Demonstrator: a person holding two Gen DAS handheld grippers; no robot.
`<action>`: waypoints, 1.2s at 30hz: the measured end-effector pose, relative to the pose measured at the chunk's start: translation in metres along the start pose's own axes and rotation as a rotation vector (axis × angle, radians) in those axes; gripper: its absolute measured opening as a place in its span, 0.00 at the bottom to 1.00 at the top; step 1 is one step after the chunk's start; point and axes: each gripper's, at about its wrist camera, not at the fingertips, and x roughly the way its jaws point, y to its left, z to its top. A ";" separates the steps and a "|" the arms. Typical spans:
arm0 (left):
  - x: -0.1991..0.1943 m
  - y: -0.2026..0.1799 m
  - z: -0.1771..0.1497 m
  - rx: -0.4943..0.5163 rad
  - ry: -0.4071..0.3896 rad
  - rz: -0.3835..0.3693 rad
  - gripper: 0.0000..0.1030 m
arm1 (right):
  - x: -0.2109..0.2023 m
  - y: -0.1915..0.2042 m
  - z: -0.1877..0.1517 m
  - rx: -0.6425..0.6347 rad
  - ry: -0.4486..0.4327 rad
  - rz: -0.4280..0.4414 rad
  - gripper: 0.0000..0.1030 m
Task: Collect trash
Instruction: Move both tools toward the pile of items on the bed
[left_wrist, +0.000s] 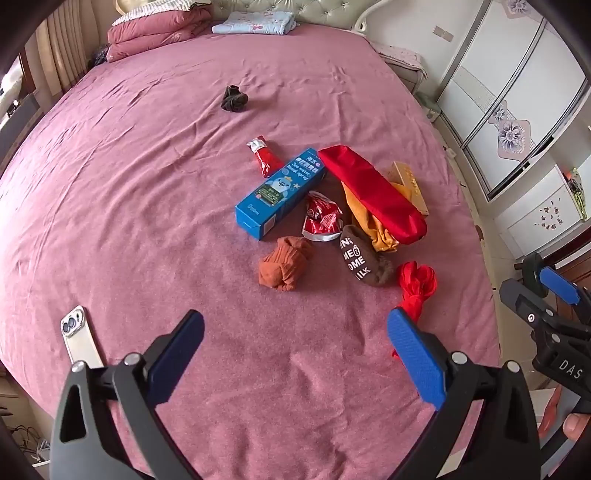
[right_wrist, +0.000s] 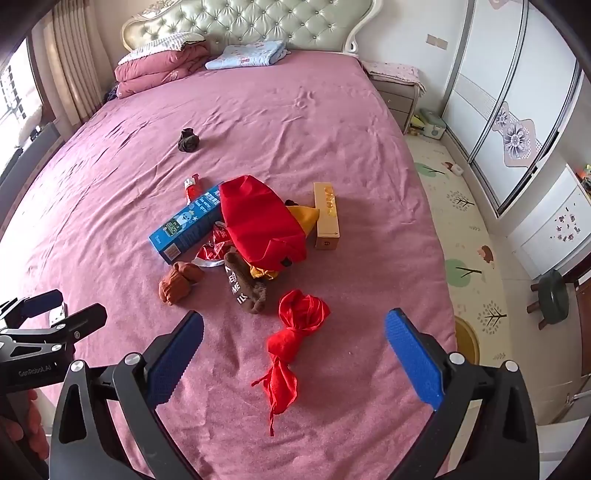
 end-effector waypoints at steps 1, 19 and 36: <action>0.000 0.000 0.000 0.001 0.000 0.001 0.96 | 0.000 0.001 0.000 0.000 -0.001 0.002 0.92; 0.003 0.003 -0.004 0.012 0.009 0.002 0.96 | -0.003 0.008 -0.004 0.007 0.001 0.014 0.92; 0.000 0.002 -0.004 0.009 -0.038 -0.018 0.96 | -0.007 0.009 -0.005 0.018 0.002 0.019 0.92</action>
